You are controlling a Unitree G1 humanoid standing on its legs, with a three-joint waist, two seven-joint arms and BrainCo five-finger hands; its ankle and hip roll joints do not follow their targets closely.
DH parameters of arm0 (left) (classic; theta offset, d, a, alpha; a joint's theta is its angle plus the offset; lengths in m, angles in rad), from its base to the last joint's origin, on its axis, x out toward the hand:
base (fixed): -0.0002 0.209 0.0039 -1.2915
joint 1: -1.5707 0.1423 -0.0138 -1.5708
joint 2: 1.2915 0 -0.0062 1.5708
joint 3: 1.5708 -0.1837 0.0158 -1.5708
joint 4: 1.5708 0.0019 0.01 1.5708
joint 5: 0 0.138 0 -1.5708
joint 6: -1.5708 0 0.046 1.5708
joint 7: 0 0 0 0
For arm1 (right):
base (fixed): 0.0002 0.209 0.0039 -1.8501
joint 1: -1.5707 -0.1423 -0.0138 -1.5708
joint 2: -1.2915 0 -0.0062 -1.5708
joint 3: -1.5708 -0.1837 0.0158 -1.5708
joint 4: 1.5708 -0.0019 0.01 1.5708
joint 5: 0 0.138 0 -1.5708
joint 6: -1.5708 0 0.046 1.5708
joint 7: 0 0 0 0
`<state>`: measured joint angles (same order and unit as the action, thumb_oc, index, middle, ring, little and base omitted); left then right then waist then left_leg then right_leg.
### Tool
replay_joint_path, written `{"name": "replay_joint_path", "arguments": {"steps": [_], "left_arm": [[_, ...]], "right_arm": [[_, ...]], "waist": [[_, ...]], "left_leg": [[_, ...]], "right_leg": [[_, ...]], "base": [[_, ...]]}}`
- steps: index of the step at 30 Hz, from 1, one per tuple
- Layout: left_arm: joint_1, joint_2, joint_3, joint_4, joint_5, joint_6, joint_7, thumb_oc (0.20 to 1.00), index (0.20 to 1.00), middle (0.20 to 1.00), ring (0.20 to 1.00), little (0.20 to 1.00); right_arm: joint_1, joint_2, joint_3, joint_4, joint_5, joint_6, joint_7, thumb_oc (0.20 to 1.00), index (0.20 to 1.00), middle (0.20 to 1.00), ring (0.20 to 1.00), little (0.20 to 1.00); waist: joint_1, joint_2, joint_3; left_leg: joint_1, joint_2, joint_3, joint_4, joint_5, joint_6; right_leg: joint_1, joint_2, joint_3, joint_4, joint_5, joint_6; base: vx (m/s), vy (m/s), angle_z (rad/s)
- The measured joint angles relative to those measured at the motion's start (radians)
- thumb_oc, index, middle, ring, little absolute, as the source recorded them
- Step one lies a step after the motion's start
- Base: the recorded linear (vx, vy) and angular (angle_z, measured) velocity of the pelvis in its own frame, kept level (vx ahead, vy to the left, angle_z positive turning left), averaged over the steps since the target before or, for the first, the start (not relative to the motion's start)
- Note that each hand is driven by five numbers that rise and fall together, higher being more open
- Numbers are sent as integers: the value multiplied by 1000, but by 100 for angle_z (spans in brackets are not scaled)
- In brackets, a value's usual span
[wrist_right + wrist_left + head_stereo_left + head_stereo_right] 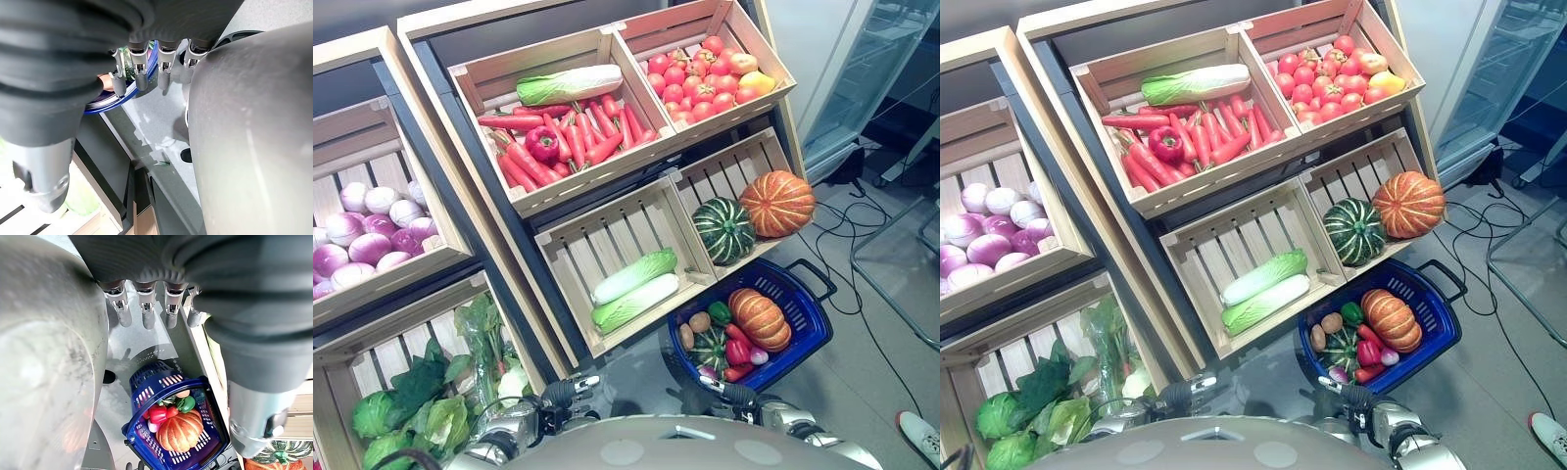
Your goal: Pick up fruits and vegetables into the basket
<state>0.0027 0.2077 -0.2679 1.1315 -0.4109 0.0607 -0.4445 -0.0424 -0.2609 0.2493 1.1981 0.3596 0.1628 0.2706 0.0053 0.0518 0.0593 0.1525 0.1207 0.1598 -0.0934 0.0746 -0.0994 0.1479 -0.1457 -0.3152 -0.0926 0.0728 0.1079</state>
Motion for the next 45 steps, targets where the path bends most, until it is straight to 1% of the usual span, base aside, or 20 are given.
{"name": "replay_joint_path", "arguments": {"steps": [6,10,14,16,17,18,20,21,23,24,26,27,28,31,34,36,37,39,42,45], "left_arm": [[-1,-1,0,0,0,-6,1,1000,1000,1000,1000,1000],[4,-1,-4,0,10,-45,1,1000,1000,1000,1000,1000],[18,1,-24,-10,54,-133,26,1000,1000,1000,1000,1000],[18,5,-43,-37,70,-199,56,1000,1000,1000,1000,1000],[17,8,-48,-71,71,-232,72,1000,1000,1000,1000,1000],[17,9,-49,-89,72,-245,79,1000,1000,1000,1000,1000],[20,31,-59,-204,78,-290,135,1000,1000,1000,1000,1000],[19,38,-60,-230,79,-307,150,1000,1000,1000,1000,1000],[19,65,-58,-324,80,-334,197,1000,1000,1000,1000,1000],[23,91,-58,-402,92,-357,235,1000,1000,1000,1000,1000],[23,124,-52,-486,110,-393,274,1000,1000,1000,1000,1000],[25,150,-46,-538,140,-434,308,1000,1000,1000,1000,1000],[26,159,-45,-554,148,-445,318,1000,1000,1000,1000,1000],[51,214,-26,-671,227,-523,376,1000,1000,1000,1000,1000],[76,233,11,-753,269,-585,422,1000,1000,1000,1000,1000],[98,237,43,-823,297,-599,459,1000,1000,1000,1000,1000],[103,239,51,-844,309,-616,483,1000,1000,1000,1000,1000],[105,241,60,-856,340,-631,518,1000,1000,1000,1000,1000],[108,248,62,-883,381,-628,573,1000,1000,1000,1000,1000],[84,260,33,-882,402,-599,618,1000,1000,1000,1000,1000]], "right_arm": [[1,0,0,1,0,0,0,1000,1000,1000,1000,1000],[4,0,1,3,0,-12,1,1000,1000,1000,1000,1000],[7,1,2,7,2,-36,1,1000,1000,1000,1000,1000],[7,1,2,5,4,-61,1,1000,1000,1000,1000,1000],[7,0,3,3,7,-80,1,1000,1000,1000,1000,1000],[8,0,3,-1,12,-86,1,1000,1000,1000,1000,1000],[19,-3,8,-45,21,-136,-6,1000,1000,1000,1000,1000],[22,-3,8,-62,30,-149,-9,1000,1000,1000,1000,1000],[50,-11,8,-164,78,-177,-32,1000,1000,1000,1000,1000],[76,-19,5,-262,103,-199,-62,1000,1000,1000,1000,1000],[97,-28,2,-353,125,-236,-91,1000,1000,1000,1000,1000],[110,-35,0,-405,132,-274,-108,1000,1000,1000,1000,1000],[112,-37,-2,-422,132,-283,-114,1000,1000,1000,1000,1000],[142,-46,-18,-550,132,-336,-145,1000,1000,1000,1000,1000],[169,-49,-36,-665,131,-381,-181,1000,1000,1000,1000,1000],[184,-50,-52,-733,130,-401,-215,1000,1000,1000,1000,1000],[196,-49,-60,-762,130,-423,-233,1000,1000,1000,1000,1000],[206,-49,-69,-788,130,-446,-271,1000,1000,1000,1000,1000],[212,-52,-76,-842,125,-463,-333,1000,1000,1000,1000,1000],[202,-70,-75,-876,97,-469,-399,1000,1000,1000,1000,1000]], "waist": [[7,-1,1],[18,-2,2],[20,-6,7],[20,-7,19],[20,-5,27],[20,-7,33],[21,-6,49],[21,-8,54],[20,-12,66],[19,-18,74],[18,-24,79],[19,-27,81],[19,-27,81],[18,-29,84],[16,-34,87],[14,-39,95],[14,-40,98],[11,-41,98],[-7,-38,100],[-19,-28,114]], "left_leg": [[0,0,0,0,0,0],[-1,0,0,0,0,0],[-3,0,-1,0,0,0],[-3,0,-1,0,1,1],[-4,0,-2,0,2,1],[-5,1,-2,0,2,1],[-8,1,-4,0,3,0],[-9,0,-5,0,3,-1],[-12,0,-7,0,4,-1],[-19,-1,-11,0,5,-1],[-23,-2,-16,3,10,-4],[-23,-3,-15,4,14,-5],[-22,-3,-16,4,13,-5],[-24,-1,-15,4,13,-6],[-23,0,-14,1,11,-2],[-25,1,-13,0,8,1],[-26,1,-12,0,8,1],[-27,0,-10,-1,8,2],[-46,0,-5,0,10,4],[-63,-2,4,4,13,3]], "right_leg": [[0,0,0,0,0,0],[-1,0,0,0,0,0],[-2,-1,-1,0,0,0],[-3,-1,-1,0,0,0],[-3,0,-1,0,0,0],[-3,0,-1,0,0,0],[-5,1,-2,0,0,0],[-6,2,-2,0,0,0],[-6,3,-1,0,0,0],[-11,3,0,0,0,0],[-14,3,2,1,1,-2],[-12,3,4,1,2,-4],[-12,3,5,0,1,-3],[-13,4,5,0,0,-3],[-13,2,6,0,-3,2],[-15,1,7,0,-5,4],[-17,0,7,0,-5,4],[-18,-3,8,0,-4,4],[-40,-8,10,0,-4,4],[-69,-9,22,9,-3,3]], "base": [[0,0,0],[0,0,0],[0,0,0],[-20,-4,0],[-39,-17,1],[-35,-25,1],[-13,-17,1],[-27,-41,2],[-21,-43,4],[-4,-36,8],[13,-28,10],[21,-23,7],[46,-34,5],[58,-28,1],[94,-40,0],[114,-44,-1],[93,-30,-1],[70,-20,-1],[11,6,-2],[-63,34,-10]]}}
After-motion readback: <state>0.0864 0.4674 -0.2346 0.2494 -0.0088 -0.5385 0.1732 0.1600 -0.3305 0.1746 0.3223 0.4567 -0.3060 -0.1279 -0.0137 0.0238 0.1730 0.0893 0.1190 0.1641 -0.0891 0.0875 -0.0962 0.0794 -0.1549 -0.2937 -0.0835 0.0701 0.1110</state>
